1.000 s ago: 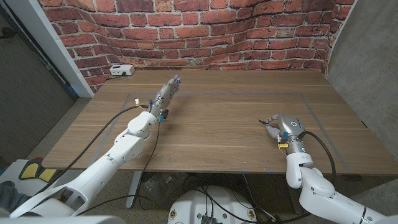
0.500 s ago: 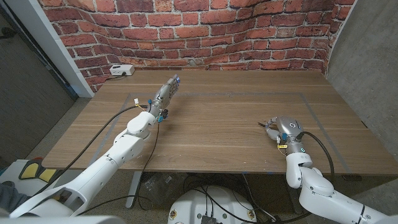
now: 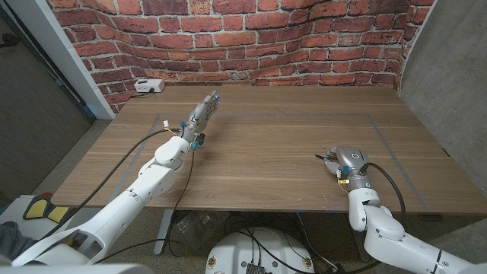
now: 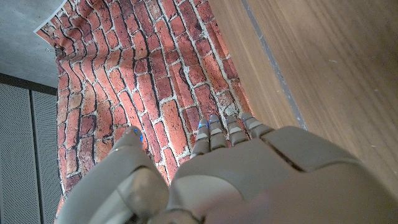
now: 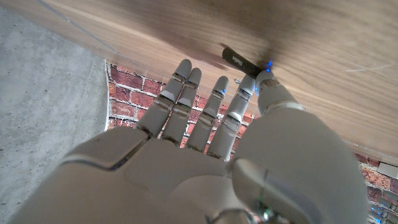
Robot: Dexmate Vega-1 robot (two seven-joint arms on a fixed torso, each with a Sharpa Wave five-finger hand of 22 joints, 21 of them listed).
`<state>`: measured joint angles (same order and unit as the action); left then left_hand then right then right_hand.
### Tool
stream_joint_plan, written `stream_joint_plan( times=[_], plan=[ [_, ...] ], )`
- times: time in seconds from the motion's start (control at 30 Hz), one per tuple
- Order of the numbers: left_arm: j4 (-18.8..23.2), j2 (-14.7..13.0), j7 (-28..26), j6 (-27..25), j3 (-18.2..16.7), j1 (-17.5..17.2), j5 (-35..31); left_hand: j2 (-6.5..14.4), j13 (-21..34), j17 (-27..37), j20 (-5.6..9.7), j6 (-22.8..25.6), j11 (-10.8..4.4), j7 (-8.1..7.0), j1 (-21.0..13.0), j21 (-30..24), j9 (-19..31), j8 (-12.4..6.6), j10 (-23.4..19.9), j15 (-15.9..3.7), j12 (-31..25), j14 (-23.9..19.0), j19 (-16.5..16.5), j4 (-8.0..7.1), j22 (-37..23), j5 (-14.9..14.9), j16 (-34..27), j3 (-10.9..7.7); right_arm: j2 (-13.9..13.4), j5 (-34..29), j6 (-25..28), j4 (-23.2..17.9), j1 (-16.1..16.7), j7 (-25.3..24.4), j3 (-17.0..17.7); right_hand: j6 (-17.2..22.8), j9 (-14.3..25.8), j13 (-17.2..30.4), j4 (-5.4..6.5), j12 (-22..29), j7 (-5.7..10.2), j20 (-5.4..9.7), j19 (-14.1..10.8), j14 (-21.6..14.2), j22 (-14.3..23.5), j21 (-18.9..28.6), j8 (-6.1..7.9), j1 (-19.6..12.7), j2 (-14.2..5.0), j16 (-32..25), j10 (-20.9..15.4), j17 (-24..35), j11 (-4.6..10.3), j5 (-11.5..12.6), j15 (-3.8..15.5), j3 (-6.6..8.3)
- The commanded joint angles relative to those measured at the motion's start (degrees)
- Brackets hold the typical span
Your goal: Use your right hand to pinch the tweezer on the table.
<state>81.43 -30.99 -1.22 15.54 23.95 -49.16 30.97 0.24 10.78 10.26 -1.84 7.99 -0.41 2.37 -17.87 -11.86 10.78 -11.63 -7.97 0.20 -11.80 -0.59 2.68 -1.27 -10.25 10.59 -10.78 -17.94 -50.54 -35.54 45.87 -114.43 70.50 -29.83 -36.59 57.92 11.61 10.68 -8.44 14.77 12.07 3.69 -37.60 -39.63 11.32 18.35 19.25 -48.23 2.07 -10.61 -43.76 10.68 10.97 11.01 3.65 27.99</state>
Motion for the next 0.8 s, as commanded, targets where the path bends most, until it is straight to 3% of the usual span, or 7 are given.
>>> stream_joint_plan(
  times=[0.03, 0.27, 0.6, 0.8],
  plan=[
    [-0.1, 0.0, 0.1, 0.0, 0.0, 0.1, 0.1, -0.1, 0.2, 0.2, -0.32, 0.1, -0.04, -0.07, -0.4, -0.1, 0.2, 0.15, 0.2, 0.0, 0.1, -0.1, 0.3, 0.13, -0.3, 0.0, 0.2, 0.15, 0.1, -0.8, 1.1, 0.8, -0.6, 0.2, -1.2, -0.1, 0.1, 0.1, 0.06, -0.4, 0.16, 0.94, 0.4, 0.4, 0.2, 0.0, -0.26, 0.1, -0.06, 0.1, 0.1, 0.1, -0.2, -0.1, 2.87, 0.12],
    [-0.1, 0.1, 0.3, -0.1, 0.2, 0.2, 0.1, -0.1, 0.2, 0.2, -0.32, 0.1, -0.07, -0.07, -0.4, -0.1, 0.2, 0.15, 0.2, -0.01, 0.1, -0.1, 0.3, 0.14, -0.3, 0.0, 0.2, 0.18, 0.0, -0.9, 1.7, 0.5, -0.6, 0.3, -1.4, -0.6, 0.1, 0.1, 0.02, -0.7, 0.05, 0.85, 0.7, 0.7, 0.2, -0.1, -0.62, 0.1, 0.11, 0.2, 0.6, 0.1, -0.32, -0.1, 2.82, 0.07],
    [0.1, 0.1, 0.3, -0.6, 0.2, 0.2, 0.3, -0.1, 0.2, 0.2, -0.4, 0.2, -0.09, -0.04, -0.4, 0.0, 0.2, 0.11, 0.1, 0.01, 0.1, -0.1, 0.4, 0.14, -0.3, 0.0, 0.1, 0.23, -1.1, -1.4, 3.3, -1.8, -0.4, 1.7, -1.3, -5.2, 0.1, 0.3, 0.51, -1.8, -0.7, 0.13, 2.5, 2.9, 0.2, -0.8, -3.1, 2.1, 1.57, 0.4, 3.0, 0.3, -1.49, -0.2, 2.05, -0.99],
    [0.2, 0.0, 0.3, -0.6, 0.3, 0.2, 0.2, 0.0, 0.2, 0.2, -0.42, 0.2, -0.13, -0.06, -0.5, -0.1, 0.2, 0.08, 0.0, 0.03, 0.0, -0.2, 0.3, 0.14, -0.3, 0.0, 0.1, 0.24, -1.5, -1.5, 3.2, -2.6, 0.0, 1.2, -0.9, -6.9, 0.1, 0.3, 0.75, -2.1, -0.72, -0.61, 3.4, 3.5, 0.2, -1.1, -3.91, 2.9, 1.92, 0.4, 3.6, 0.4, -2.07, -0.1, 2.01, -1.37]
  ],
)
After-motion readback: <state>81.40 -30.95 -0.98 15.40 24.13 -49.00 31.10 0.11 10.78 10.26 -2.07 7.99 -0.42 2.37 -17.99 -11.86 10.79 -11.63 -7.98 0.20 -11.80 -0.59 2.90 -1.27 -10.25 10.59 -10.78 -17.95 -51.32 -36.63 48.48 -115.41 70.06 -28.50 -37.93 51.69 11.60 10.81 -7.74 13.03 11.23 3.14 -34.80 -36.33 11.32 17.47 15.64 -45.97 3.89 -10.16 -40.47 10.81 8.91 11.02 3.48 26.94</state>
